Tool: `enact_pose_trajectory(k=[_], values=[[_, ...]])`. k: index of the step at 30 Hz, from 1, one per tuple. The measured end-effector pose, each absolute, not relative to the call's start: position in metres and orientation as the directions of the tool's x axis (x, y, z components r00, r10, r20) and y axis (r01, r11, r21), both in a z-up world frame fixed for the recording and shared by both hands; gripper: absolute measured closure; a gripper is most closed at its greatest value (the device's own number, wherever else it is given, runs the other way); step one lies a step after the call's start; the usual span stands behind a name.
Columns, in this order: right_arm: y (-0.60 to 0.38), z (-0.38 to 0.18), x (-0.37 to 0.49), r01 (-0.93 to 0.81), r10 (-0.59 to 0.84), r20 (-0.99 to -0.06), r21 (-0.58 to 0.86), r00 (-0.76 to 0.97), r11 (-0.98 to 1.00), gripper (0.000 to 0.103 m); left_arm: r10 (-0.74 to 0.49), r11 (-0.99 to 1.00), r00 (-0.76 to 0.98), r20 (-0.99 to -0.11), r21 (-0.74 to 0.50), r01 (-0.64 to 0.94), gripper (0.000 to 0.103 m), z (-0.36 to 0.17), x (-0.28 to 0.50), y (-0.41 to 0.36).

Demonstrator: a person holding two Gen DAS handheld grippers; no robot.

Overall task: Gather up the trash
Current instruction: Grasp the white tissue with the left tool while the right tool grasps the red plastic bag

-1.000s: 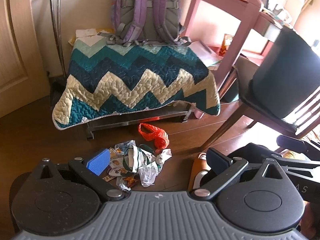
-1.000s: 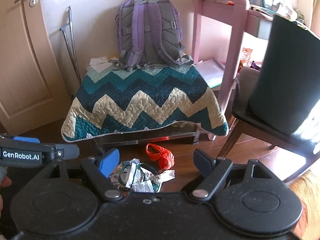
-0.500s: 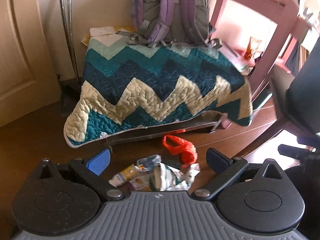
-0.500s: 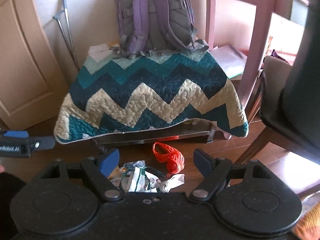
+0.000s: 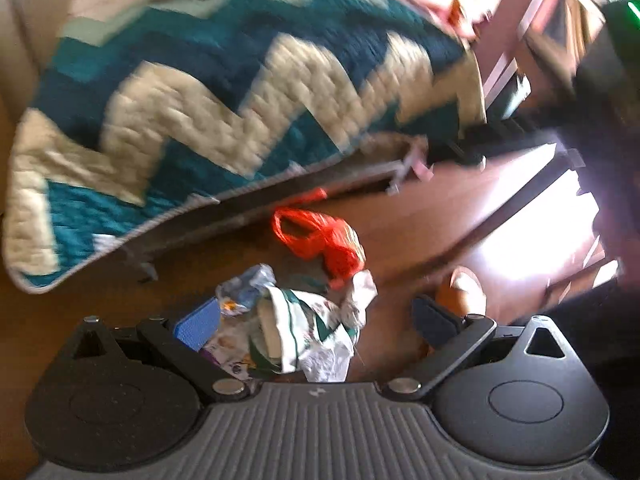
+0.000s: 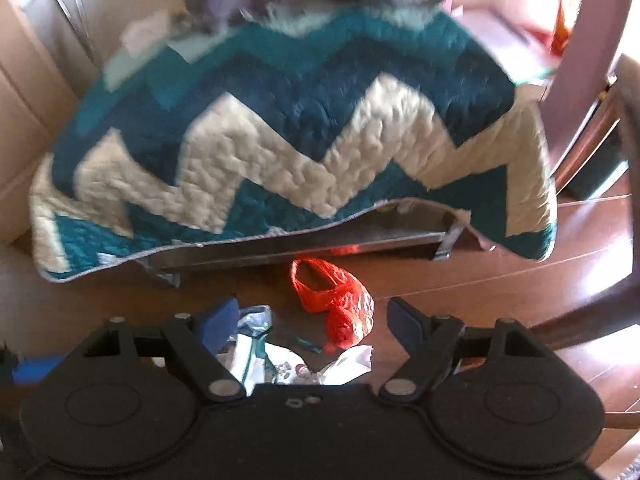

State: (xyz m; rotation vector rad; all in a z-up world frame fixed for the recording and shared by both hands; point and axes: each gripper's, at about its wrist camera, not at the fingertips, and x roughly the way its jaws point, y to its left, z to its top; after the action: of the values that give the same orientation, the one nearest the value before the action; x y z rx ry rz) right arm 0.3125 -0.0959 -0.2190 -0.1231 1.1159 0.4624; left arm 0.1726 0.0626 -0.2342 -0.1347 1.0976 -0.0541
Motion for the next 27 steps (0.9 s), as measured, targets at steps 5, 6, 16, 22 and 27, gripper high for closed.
enact_pose_trajectory(k=[5,6,16,22,27], values=[[-0.084,-0.285,0.351,-0.421,0.24,-0.931,0.108,0.276,0.901,0.022,-0.133,0.988,0.397,-0.908,-0.089,0.129,0.001,-0.295,0.192,0.035],[-0.082,-0.298,0.357,-0.423,0.231,-0.94,0.107,0.253,0.9,0.022,-0.135,0.986,0.384,-0.914,-0.088,0.139,0.001,-0.306,0.197,0.034],[-0.071,-0.405,0.408,-0.416,0.176,-0.974,0.101,0.145,0.903,0.022,-0.169,0.955,0.317,-0.933,-0.075,0.287,0.001,-0.397,0.249,-0.004],[-0.074,-0.471,0.422,-0.361,0.135,-0.99,0.112,0.04,0.926,0.022,-0.173,0.96,0.26,-0.95,-0.104,0.262,0.004,-0.447,0.271,-0.027],[-0.076,-0.51,0.428,-0.304,0.144,-0.989,0.144,-0.022,0.942,0.022,-0.164,0.962,0.229,-0.96,-0.104,0.253,0.008,-0.483,0.284,-0.037]])
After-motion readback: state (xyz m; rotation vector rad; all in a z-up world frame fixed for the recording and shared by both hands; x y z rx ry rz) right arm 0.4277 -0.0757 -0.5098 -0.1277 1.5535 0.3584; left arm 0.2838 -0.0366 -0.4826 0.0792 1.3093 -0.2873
